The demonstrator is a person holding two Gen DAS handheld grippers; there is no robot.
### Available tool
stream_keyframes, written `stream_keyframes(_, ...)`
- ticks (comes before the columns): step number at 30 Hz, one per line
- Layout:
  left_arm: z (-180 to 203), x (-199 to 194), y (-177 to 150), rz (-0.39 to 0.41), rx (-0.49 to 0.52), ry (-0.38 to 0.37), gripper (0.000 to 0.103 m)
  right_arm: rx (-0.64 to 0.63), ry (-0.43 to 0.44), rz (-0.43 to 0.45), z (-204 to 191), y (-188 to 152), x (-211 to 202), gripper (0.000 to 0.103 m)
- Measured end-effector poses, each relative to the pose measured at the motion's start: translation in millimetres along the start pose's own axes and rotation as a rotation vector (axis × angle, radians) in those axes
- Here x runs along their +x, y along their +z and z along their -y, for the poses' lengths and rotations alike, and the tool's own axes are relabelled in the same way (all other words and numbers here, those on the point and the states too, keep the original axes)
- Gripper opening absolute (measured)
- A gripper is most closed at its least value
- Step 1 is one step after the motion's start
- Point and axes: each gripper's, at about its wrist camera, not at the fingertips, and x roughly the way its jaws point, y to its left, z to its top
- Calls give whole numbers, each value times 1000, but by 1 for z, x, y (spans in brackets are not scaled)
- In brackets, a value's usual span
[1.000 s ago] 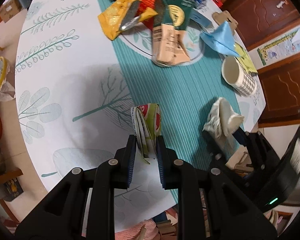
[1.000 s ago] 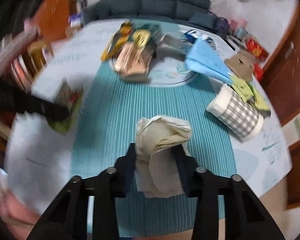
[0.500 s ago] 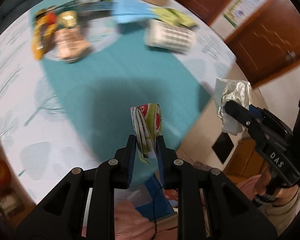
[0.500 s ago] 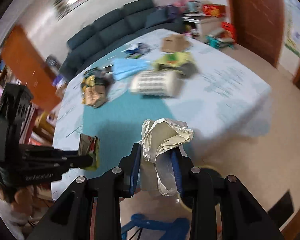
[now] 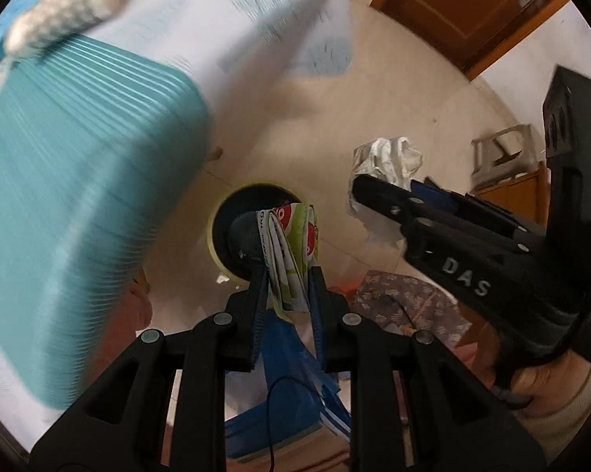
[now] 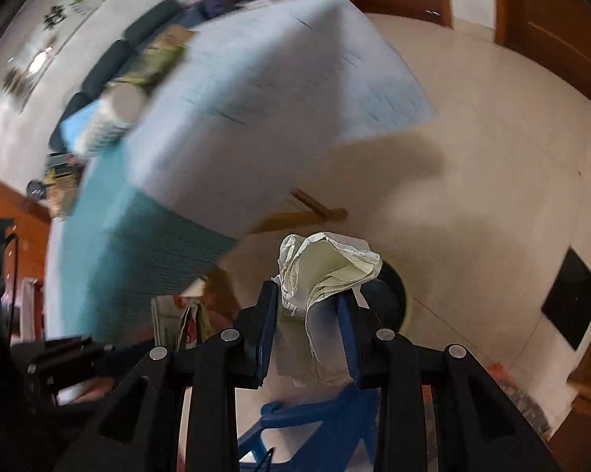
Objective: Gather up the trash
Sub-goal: 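Open both grippers over the black trash bin, dropping wrapper and tissue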
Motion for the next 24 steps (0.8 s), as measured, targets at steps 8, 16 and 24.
stream_keyframes(8,11,99,6,-37,-85,64,17,84,42,-58,54,-8,79,30)
stream_keyframes(16,-9,160,15,-47,-174,139,18,193,89,-155,90,-16,134,33)
stream_keyframes(24,-18,176,32,-37,-187,208,34,264,99,-246,102,-21,164,48)
